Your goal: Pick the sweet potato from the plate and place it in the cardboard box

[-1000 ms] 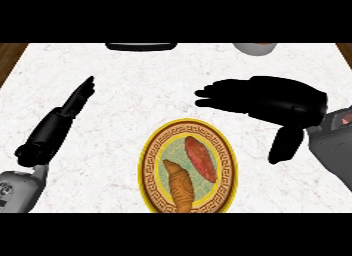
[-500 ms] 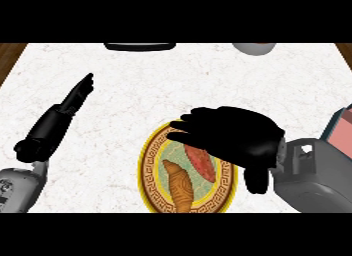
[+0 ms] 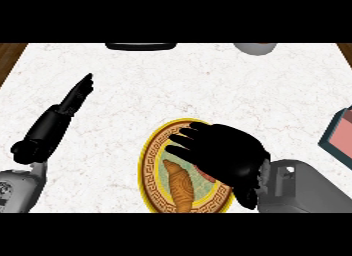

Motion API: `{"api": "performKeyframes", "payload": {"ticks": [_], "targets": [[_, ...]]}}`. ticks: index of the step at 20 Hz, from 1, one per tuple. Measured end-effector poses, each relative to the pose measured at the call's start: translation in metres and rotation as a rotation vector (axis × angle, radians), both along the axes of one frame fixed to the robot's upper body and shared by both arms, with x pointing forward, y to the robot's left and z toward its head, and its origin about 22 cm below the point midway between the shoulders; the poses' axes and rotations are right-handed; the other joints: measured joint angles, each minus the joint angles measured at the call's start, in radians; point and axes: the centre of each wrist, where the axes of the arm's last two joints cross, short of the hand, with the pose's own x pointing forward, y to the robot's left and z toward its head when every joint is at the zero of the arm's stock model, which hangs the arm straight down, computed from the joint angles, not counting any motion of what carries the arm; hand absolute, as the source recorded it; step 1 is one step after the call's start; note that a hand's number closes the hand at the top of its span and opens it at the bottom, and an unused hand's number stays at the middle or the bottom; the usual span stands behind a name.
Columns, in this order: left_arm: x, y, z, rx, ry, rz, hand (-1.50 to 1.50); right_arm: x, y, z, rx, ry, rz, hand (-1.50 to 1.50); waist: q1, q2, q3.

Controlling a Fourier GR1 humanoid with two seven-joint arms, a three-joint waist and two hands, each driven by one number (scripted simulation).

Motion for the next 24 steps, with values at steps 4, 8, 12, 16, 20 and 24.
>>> {"api": "performKeyframes", "payload": {"ticks": [4, 8, 12, 16, 20, 24], "targets": [[0.002, -0.001, 0.001, 0.005, -0.001, -0.003, 0.0, 0.001, 0.01, -0.009, -0.008, -0.037, -0.019, -1.5, 0.001, 0.001, 0.0], [-0.003, -0.006, 0.003, -0.001, -0.001, -0.006, 0.0, -0.001, 0.007, -0.02, -0.013, -0.05, -0.027, -1.5, 0.001, 0.001, 0.0], [0.002, -0.004, 0.004, -0.001, -0.007, -0.001, 0.0, 0.001, 0.011, -0.031, -0.042, -0.066, -0.034, -1.5, 0.001, 0.001, 0.0], [0.002, -0.001, -0.003, 0.005, -0.003, 0.0, 0.0, 0.008, 0.016, -0.048, -0.075, -0.086, -0.045, -1.5, 0.001, 0.002, 0.0], [0.005, 0.005, -0.002, 0.009, -0.005, -0.001, 0.0, 0.014, 0.013, -0.064, -0.083, -0.083, -0.044, -1.5, 0.001, 0.001, 0.0], [0.002, 0.005, -0.003, 0.0, -0.004, 0.003, 0.0, 0.017, 0.018, -0.071, -0.074, -0.064, -0.037, -1.5, 0.001, 0.001, 0.0]]}}
